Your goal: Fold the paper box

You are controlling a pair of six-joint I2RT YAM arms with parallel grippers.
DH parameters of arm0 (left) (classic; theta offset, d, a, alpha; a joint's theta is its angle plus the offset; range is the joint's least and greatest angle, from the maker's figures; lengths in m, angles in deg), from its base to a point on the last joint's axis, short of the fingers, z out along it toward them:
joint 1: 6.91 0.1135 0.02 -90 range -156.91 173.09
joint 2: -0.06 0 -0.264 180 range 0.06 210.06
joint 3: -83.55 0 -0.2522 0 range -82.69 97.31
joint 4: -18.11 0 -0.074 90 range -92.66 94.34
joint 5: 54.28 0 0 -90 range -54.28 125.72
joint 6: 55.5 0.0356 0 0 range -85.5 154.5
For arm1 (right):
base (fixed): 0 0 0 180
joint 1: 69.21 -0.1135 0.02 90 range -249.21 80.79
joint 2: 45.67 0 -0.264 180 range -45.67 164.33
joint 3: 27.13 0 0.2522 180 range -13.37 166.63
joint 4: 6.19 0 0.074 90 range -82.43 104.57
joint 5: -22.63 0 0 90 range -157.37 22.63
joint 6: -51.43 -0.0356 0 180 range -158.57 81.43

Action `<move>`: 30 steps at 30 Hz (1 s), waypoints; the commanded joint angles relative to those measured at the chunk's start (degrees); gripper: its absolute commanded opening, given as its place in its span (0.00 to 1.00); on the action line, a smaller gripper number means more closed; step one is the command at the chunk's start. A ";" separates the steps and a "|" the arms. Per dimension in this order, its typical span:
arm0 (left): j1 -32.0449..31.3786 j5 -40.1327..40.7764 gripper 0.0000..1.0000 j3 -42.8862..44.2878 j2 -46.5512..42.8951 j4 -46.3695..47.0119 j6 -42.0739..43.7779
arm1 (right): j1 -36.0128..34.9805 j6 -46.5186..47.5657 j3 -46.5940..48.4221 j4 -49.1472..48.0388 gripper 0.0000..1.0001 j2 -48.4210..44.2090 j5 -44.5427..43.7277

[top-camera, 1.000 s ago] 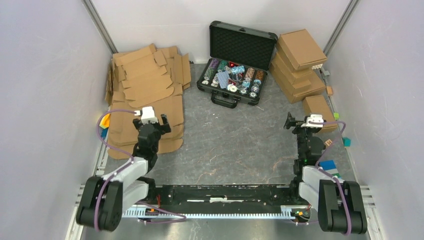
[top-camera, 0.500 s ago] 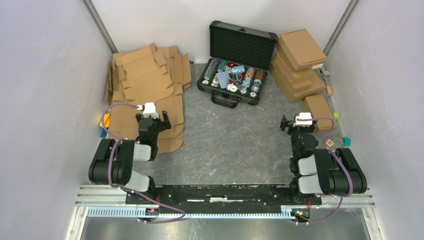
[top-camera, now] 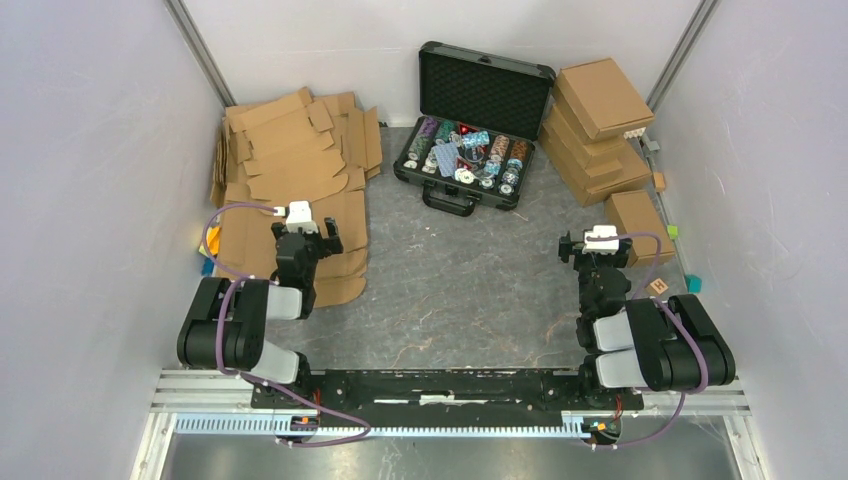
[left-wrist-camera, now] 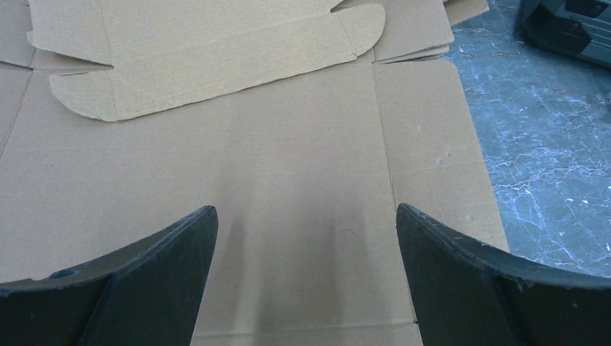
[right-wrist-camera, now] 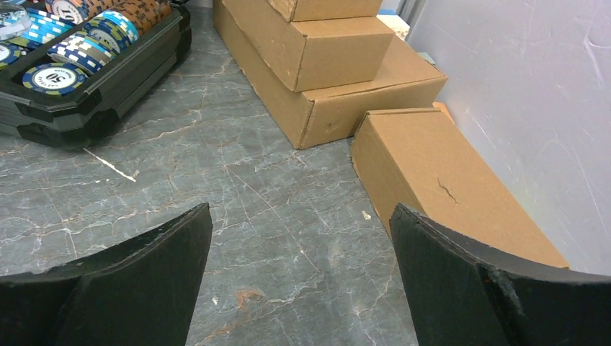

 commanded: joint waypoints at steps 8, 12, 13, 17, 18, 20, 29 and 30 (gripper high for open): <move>0.23 -0.62 1.00 1.02 0.04 3.27 2.47 | -0.34 1.84 -6.50 -2.92 0.98 -0.18 0.99; 0.26 -0.68 1.00 1.05 0.01 3.27 2.48 | -0.34 1.84 -6.48 -2.93 0.98 -0.10 0.86; 0.25 -0.63 1.00 1.06 0.01 3.27 2.42 | -0.34 1.84 -6.51 -2.92 0.98 -0.17 0.88; 0.23 -0.68 1.00 1.06 0.00 3.27 2.47 | -0.26 2.09 -5.91 -1.78 0.98 -0.09 1.24; 0.25 -0.63 1.00 1.09 0.04 3.27 2.48 | -0.33 2.23 -5.77 -1.42 0.98 -0.09 1.40; 0.26 -0.68 1.00 1.04 0.01 3.27 2.49 | -0.32 2.32 -5.68 -1.28 0.98 -0.08 1.73; 0.29 -0.68 1.00 1.10 0.09 3.27 2.45 | -0.32 2.28 -5.18 -0.68 0.98 0.18 1.94; 0.22 -0.64 1.00 1.05 0.03 3.27 2.41 | -0.34 2.28 -5.17 -0.50 0.98 0.05 2.03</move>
